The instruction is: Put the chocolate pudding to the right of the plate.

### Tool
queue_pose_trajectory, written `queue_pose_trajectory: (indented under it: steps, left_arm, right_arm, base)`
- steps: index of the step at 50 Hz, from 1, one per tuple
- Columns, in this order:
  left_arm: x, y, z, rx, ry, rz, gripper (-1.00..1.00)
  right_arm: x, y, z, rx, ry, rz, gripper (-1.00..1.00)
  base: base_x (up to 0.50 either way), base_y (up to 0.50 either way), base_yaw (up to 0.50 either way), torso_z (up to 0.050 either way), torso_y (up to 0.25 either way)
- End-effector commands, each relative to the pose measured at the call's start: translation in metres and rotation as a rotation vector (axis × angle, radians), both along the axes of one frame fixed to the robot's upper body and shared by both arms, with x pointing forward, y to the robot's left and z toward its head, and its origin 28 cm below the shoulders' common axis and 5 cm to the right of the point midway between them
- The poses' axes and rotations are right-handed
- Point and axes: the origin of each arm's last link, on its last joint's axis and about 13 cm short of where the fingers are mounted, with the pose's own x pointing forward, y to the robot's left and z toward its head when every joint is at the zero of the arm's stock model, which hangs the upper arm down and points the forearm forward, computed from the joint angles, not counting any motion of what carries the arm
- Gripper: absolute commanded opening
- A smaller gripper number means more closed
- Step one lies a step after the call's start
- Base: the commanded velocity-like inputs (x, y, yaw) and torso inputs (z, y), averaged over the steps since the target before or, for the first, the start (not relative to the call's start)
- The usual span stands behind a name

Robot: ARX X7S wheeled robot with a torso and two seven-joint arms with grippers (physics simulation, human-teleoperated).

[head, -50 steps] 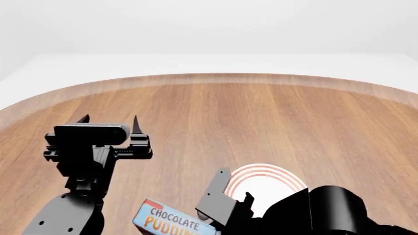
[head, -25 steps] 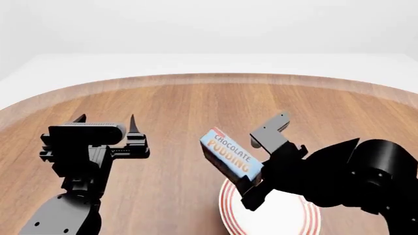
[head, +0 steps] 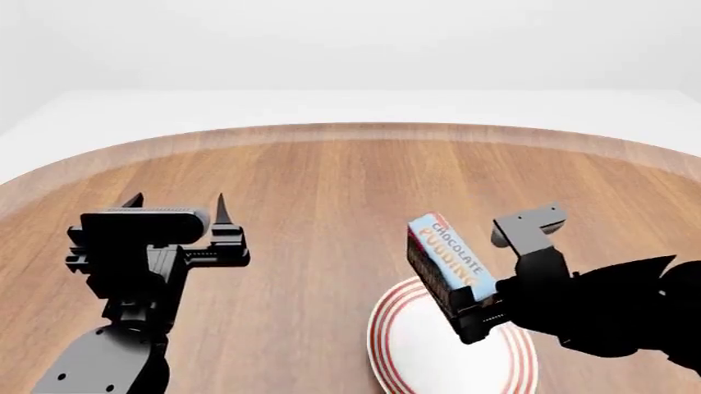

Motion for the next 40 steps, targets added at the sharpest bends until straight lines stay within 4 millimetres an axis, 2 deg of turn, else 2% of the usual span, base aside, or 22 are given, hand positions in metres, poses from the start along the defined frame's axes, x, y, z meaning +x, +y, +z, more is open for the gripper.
queue_pose_trajectory:
  steps: [1,5,17,31,40]
  left_arm:
    - [0.0,0.0,-0.001,0.0,0.001,0.0,1.0]
    - [0.0,0.001,-0.002,-0.001,0.004,0.001,1.0]
    - [-0.001,0.002,-0.003,-0.002,0.006,0.004,1.0]
    - [-0.001,0.002,-0.004,-0.005,0.006,0.003,1.0]
    - [-0.001,0.002,-0.002,-0.005,0.002,0.003,1.0]
  right_arm:
    - [0.005,-0.023,0.003,0.011,-0.014,-0.158,-1.0]
    - [0.01,-0.036,0.006,0.012,-0.021,-0.24,-1.0]
    - [0.008,-0.062,0.011,0.01,-0.011,-0.345,-1.0]
    - [-0.015,-0.097,0.002,-0.008,0.024,-0.492,-1.0]
    - [-0.022,-0.108,-0.009,-0.007,0.047,-0.542,-1.0]
  base:
    - [0.0,0.0,0.0,0.0,0.0]
    - [0.0,0.0,0.0,0.0,0.0]
    - [0.0,0.0,0.0,0.0,0.0]
    - [0.0,0.0,0.0,0.0,0.0]
    - [0.0,0.0,0.0,0.0,0.0]
